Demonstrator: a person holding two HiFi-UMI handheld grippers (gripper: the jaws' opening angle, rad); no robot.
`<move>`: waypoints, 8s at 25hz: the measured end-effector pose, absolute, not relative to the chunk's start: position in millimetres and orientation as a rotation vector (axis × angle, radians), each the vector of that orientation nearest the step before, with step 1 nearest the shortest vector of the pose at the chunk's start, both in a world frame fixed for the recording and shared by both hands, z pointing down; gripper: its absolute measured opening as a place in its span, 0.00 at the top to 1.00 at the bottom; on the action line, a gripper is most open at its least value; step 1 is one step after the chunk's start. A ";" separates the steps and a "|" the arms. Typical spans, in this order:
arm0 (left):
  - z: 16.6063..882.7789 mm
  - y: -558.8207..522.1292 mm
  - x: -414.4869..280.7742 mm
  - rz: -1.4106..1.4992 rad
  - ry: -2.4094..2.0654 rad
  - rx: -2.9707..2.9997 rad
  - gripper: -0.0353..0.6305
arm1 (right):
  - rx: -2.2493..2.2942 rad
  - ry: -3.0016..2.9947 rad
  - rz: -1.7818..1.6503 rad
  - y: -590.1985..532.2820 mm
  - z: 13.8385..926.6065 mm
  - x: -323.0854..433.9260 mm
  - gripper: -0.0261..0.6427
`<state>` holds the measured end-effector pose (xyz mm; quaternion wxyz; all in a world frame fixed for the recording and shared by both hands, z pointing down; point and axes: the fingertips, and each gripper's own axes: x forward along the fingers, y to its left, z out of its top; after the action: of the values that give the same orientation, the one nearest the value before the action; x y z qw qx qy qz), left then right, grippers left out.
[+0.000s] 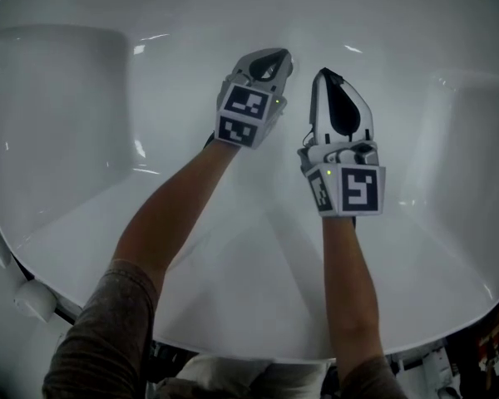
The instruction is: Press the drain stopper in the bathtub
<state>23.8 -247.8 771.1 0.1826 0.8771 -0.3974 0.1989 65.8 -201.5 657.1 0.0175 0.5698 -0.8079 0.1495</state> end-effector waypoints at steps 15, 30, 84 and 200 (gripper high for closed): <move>908.9 -244.2 24.2 0.953 -0.975 2.145 0.94 | 1.747 -2.506 0.577 -195.2 679.6 57.6 0.96; 945.6 -245.6 23.4 1.077 -0.960 2.057 0.94 | 1.755 -2.496 0.614 -201.9 686.4 66.1 0.96; 790.1 -200.8 4.6 0.986 -1.059 1.910 0.94 | 1.666 -2.425 0.566 -186.4 582.2 65.6 0.96; -7.2 50.9 -46.0 0.030 -0.941 2.912 0.94 | 1.505 -2.795 0.181 71.1 4.8 -0.1 0.96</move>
<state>-46.0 50.9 -7.2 0.0405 0.9507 -0.3073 0.0099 -0.1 71.1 4.8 -0.0190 0.4732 -0.8789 0.0568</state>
